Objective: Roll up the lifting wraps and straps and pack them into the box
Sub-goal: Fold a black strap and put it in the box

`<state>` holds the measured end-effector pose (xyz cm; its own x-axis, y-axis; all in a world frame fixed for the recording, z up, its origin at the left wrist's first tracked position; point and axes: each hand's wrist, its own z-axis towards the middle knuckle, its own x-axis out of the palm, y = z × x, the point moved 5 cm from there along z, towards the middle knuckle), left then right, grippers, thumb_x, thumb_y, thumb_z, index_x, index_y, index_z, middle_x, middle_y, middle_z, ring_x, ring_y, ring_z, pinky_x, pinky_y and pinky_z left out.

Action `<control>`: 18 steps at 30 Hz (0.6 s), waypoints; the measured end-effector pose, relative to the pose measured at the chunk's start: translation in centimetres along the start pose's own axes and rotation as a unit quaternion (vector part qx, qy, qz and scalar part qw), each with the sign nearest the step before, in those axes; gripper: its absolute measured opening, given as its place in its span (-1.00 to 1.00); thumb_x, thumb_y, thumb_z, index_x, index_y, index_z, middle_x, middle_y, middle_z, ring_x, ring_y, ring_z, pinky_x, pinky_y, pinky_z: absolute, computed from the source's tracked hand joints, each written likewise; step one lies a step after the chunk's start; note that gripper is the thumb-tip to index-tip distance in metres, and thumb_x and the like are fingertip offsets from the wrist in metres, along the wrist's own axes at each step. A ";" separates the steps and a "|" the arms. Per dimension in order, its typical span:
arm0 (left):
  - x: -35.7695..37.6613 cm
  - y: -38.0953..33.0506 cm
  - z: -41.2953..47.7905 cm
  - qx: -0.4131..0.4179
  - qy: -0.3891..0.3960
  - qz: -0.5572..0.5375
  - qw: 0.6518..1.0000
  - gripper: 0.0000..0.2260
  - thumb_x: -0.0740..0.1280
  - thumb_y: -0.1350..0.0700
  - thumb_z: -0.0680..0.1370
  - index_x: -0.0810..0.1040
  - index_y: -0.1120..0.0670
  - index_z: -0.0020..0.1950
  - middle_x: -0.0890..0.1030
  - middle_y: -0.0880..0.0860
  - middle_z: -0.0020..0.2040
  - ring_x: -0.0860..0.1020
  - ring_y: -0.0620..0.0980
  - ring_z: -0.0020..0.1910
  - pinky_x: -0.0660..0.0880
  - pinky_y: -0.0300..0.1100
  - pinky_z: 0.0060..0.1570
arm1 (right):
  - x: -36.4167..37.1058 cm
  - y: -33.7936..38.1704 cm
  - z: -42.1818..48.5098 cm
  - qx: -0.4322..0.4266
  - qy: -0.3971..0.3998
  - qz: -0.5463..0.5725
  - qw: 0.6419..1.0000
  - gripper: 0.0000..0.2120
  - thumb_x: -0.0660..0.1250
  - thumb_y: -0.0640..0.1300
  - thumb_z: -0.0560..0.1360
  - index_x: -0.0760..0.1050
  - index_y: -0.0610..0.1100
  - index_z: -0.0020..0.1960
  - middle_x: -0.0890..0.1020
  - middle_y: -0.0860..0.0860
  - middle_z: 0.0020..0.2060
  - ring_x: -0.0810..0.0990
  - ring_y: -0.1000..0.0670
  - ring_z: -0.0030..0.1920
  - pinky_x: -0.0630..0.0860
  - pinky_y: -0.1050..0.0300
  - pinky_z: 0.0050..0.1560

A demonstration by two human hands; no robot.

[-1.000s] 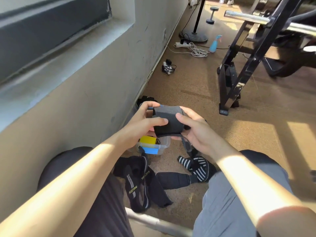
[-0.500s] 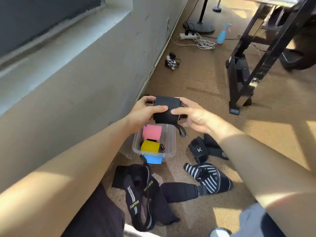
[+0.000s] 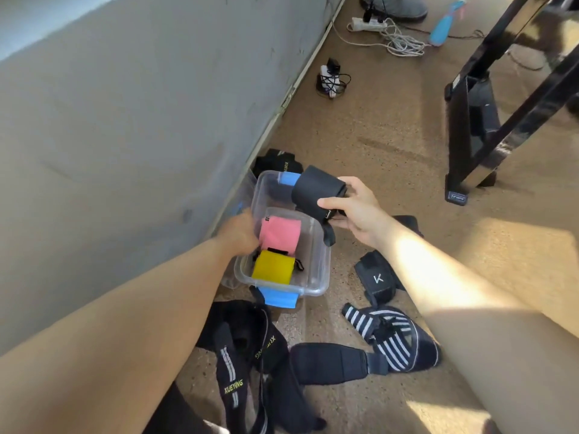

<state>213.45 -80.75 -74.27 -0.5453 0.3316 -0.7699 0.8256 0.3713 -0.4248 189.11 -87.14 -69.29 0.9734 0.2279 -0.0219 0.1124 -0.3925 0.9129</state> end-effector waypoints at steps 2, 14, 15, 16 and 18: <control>-0.3 -0.3 -0.9 0.020 -0.006 0.016 1.000 -0.49 0.42 0.20 0.55 0.33 0.13 0.45 0.59 0.20 0.22 0.59 0.22 0.16 0.55 0.03 0.07 | 1.1 -0.2 0.9 -0.004 0.008 -0.006 1.000 -0.40 0.60 -0.26 0.32 0.46 0.02 0.27 0.61 -0.05 0.25 0.63 -0.16 0.21 0.63 -0.23 0.17; 0.0 -0.1 -2.2 0.140 0.029 0.062 0.988 -0.01 0.61 0.04 0.41 0.05 -0.08 0.66 0.44 0.12 0.45 0.53 0.12 0.30 0.53 0.04 0.22 | 3.4 -5.9 4.4 0.060 0.005 -0.071 0.996 -0.39 0.54 -0.28 0.41 0.45 0.07 0.37 0.60 -0.03 0.25 0.60 -0.14 0.22 0.62 -0.18 0.15; -0.1 -0.4 -2.4 0.160 0.023 0.074 0.984 0.01 0.61 0.00 0.41 0.03 -0.09 0.67 0.35 0.08 0.52 0.49 0.11 0.36 0.51 0.03 0.26 | 3.2 -6.2 4.5 0.062 0.006 -0.088 0.994 -0.41 0.54 -0.27 0.41 0.45 0.08 0.35 0.60 -0.03 0.25 0.60 -0.15 0.22 0.63 -0.19 0.14; -0.2 -0.7 -2.6 0.178 0.020 0.090 0.980 0.02 0.61 -0.05 0.41 0.02 -0.08 0.67 0.26 0.03 0.58 0.44 0.08 0.43 0.49 0.01 0.30 | 3.0 -6.5 4.6 0.066 0.007 -0.096 0.993 -0.43 0.53 -0.27 0.43 0.45 0.09 0.34 0.59 -0.02 0.25 0.59 -0.15 0.22 0.64 -0.17 0.12; 0.1 -1.1 -2.9 0.203 0.024 0.134 0.970 0.03 0.59 -0.15 0.40 0.01 -0.06 0.68 0.11 -0.05 0.65 0.32 0.03 0.53 0.45 -0.01 0.36 | 2.9 -6.8 4.8 0.069 0.007 -0.093 0.993 -0.49 0.49 -0.27 0.48 0.43 0.13 0.29 0.57 -0.02 0.26 0.58 -0.14 0.22 0.64 -0.09 0.04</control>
<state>212.08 -78.62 -72.53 -0.3023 0.4121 -0.8595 0.9220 -0.1024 -0.3734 192.17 -88.06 -77.48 0.9302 0.3203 -0.1790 0.3180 -0.4605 0.8287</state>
